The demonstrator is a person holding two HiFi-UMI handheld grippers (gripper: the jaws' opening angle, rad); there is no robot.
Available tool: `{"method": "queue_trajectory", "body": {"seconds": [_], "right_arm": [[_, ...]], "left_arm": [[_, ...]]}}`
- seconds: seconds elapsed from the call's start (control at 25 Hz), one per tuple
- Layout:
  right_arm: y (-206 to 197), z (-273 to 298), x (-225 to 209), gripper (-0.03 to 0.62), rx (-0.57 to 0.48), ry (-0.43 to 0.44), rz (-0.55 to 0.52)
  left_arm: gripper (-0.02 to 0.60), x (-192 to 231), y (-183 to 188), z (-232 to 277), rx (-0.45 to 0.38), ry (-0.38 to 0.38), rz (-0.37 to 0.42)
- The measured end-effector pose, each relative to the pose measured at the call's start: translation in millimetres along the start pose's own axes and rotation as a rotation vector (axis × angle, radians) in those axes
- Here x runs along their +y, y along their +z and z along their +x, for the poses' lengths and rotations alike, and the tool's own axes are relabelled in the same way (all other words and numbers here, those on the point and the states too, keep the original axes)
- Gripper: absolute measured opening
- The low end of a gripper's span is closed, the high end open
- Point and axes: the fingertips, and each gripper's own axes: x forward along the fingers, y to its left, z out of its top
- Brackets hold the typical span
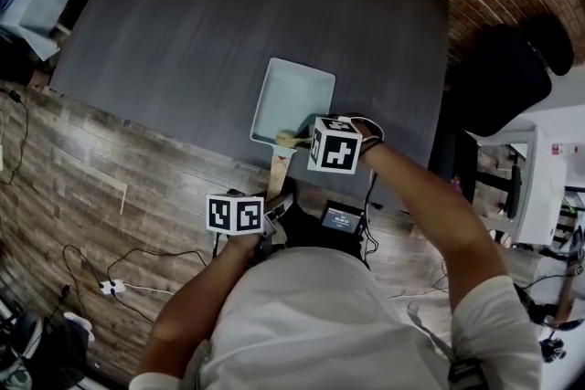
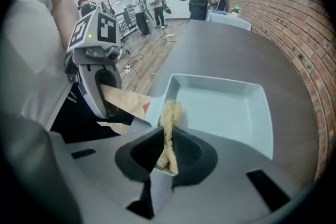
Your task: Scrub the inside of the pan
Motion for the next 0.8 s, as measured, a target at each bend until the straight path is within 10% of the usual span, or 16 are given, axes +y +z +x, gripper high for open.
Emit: {"method": "queue_trajectory", "body": {"seconds": [0.8], "right_arm": [[29.8, -33.0, -154.4, 0.049, 0.136, -0.579, -0.128]], "left_arm": [[0.063, -4.1, -5.2, 2.0, 0.04, -0.007, 0.026]]}}
